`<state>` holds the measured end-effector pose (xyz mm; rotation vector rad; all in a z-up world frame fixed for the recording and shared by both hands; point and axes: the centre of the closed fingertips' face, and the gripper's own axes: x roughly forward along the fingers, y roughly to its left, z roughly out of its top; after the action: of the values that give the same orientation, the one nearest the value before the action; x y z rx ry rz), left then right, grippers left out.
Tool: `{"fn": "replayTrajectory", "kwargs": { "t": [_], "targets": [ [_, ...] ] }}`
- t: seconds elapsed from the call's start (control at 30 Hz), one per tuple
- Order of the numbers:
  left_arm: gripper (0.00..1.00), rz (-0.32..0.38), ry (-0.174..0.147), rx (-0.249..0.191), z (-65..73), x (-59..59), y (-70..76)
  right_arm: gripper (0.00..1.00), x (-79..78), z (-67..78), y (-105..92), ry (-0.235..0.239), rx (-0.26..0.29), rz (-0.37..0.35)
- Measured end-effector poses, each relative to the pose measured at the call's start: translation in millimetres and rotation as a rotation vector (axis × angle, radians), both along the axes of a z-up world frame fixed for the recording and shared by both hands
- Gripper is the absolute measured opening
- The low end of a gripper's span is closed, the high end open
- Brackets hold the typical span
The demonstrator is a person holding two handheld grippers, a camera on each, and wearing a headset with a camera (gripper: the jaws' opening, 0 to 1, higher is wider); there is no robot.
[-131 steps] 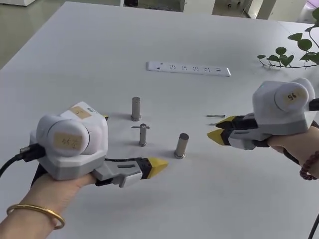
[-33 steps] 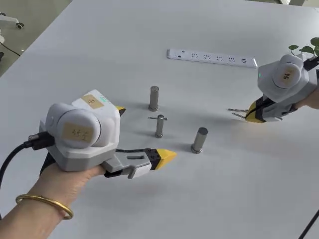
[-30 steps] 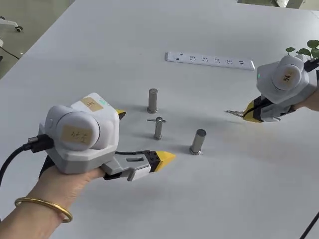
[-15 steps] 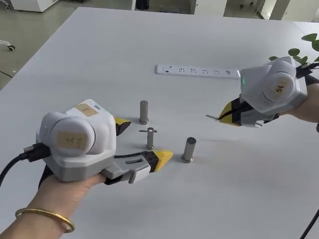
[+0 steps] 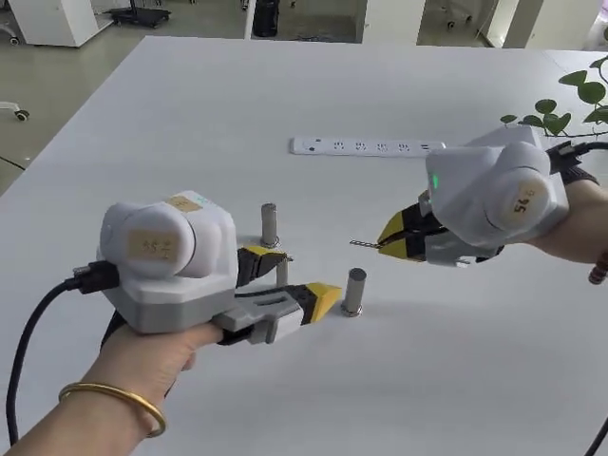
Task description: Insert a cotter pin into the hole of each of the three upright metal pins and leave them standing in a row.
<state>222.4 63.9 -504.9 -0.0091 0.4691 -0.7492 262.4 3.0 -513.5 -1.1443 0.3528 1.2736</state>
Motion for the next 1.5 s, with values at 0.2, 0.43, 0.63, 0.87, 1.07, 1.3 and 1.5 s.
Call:
{"fn": "replayTrajectory", "kwargs": {
  "t": [0.2,0.43,0.63,0.87,1.07,1.3,1.5],
  "targets": [
    [0.36,0.008,0.04,-0.057,0.9,-1.8,-9.3,0.0,-10.0,4.6,9.0,-0.016,0.018,0.027],
    [0.29,0.031,0.086,-0.144,5.5,-0.8,-15.1,0.0,-22.0,10.8,20.1,-0.035,0.042,0.07],
    [0.22,0.046,0.117,-0.208,9.4,1.3,-15.3,0.0,-32.7,12.9,26.0,-0.045,0.051,0.1],
    [0.14,0.051,0.147,-0.277,13.3,-1.6,-17.7,0.0,-38.5,13.3,28.7,-0.057,0.046,0.122],
    [0.08,0.055,0.176,-0.336,17.0,-4.6,-19.7,0.0,-42.8,13.2,31.0,-0.068,0.036,0.143],
    [0.01,0.063,0.192,-0.363,18.0,-4.5,-17.5,0.0,-46.4,14.3,35.0,-0.079,0.033,0.157],
    [0.01,0.056,0.179,-0.351,17.7,-4.4,-16.9,0.0,-46.5,14.2,35.8,-0.082,0.037,0.155]
  ]
}}
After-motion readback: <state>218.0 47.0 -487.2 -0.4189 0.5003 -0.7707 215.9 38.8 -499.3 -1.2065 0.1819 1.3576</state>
